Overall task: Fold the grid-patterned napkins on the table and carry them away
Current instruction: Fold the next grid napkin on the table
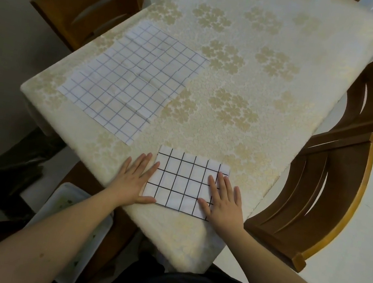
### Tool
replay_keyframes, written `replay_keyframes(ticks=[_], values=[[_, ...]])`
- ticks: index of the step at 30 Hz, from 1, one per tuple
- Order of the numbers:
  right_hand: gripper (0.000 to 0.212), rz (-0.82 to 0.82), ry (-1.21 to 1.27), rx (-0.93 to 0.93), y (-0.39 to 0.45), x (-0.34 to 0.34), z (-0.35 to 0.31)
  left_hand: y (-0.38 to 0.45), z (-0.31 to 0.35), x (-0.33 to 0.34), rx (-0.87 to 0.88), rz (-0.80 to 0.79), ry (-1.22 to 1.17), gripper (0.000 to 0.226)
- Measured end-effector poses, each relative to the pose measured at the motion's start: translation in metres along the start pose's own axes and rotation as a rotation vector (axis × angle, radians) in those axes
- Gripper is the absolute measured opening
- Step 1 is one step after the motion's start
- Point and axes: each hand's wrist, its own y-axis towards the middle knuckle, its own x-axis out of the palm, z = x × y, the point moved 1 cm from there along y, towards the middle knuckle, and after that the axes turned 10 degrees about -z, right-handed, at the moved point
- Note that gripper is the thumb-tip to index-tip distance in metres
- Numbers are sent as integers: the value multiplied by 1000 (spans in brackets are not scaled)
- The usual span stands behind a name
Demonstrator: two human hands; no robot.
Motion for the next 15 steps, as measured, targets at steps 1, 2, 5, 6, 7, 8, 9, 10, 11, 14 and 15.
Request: replay_keyframes(ticks=[1,2,5,6,7,8,9,10,11,14,15], values=[[72,2,1,-2,0,-1,-1,-2,-2,-2,-6,-14,-9,110],[72,5,-7,0,0,-1,-2,-4,-2,-4,-19,-24,-18,112],[68,81,9,24,5,-9,-6,-9,3,-9,-52,-65,-47,116],[65,121,29,29,8,-15,-8,-12,7,-10,-67,-66,-79,116],[61,167,49,27,13,-22,-10,-15,12,-11,-88,-53,-129,114],[56,218,65,20,19,-31,-11,-18,16,-12,-118,-20,-201,109],[51,263,77,12,27,-40,-11,-22,22,-12,-155,41,-292,102],[45,275,93,8,35,-50,-13,-26,28,-12,-192,131,-392,93],[41,256,111,6,44,-60,-14,-31,36,-12,-227,231,-481,83],[35,152,109,-22,73,-86,-19,-45,62,-7,-289,424,-689,49],[34,112,95,-39,82,-94,-21,-48,72,-6,-300,409,-800,35]])
